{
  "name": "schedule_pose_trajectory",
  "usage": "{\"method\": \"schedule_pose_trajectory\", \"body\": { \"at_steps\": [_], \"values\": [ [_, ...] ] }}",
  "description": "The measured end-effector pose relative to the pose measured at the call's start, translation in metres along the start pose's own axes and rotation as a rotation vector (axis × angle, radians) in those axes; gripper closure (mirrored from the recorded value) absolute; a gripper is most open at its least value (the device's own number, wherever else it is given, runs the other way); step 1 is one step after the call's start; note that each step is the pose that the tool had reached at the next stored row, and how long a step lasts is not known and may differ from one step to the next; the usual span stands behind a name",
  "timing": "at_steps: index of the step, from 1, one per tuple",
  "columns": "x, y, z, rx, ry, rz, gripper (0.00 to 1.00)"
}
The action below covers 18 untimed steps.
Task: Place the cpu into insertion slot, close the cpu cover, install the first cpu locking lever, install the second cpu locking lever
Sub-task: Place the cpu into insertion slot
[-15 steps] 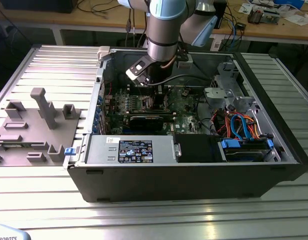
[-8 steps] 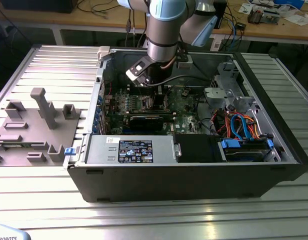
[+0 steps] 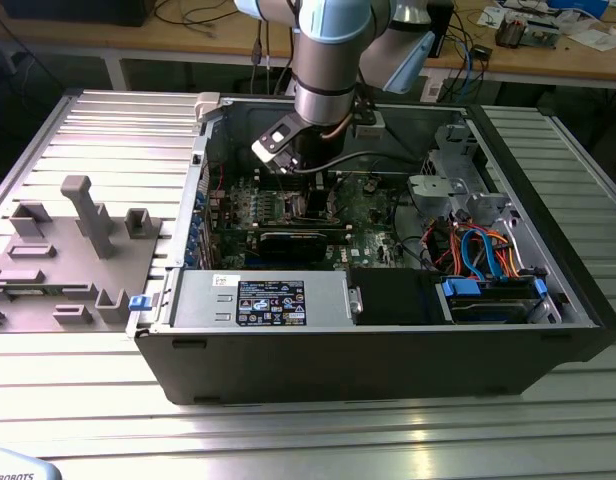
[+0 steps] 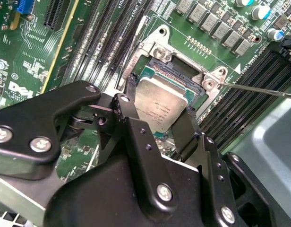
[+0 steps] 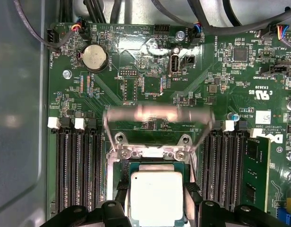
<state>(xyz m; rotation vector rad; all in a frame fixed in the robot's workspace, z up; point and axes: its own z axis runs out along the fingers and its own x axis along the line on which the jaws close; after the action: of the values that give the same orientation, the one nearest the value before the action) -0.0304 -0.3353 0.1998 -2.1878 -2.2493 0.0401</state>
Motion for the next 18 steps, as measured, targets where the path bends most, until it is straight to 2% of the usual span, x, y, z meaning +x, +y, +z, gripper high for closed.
{"method": "schedule_pose_trajectory", "body": {
  "at_steps": [5,12,15,18],
  "values": [
    [0.0003,0.0,0.0017,0.0001,-0.0002,0.001,0.45],
    [0.0007,0.0,0.001,-0.0002,0.0007,0.012,0.45],
    [0.0008,-0.0034,0.0007,-0.0014,0.0004,0.017,0.45],
    [0.0009,-0.0034,0.0009,-0.0013,0.0003,0.022,0.45]
  ]
}}
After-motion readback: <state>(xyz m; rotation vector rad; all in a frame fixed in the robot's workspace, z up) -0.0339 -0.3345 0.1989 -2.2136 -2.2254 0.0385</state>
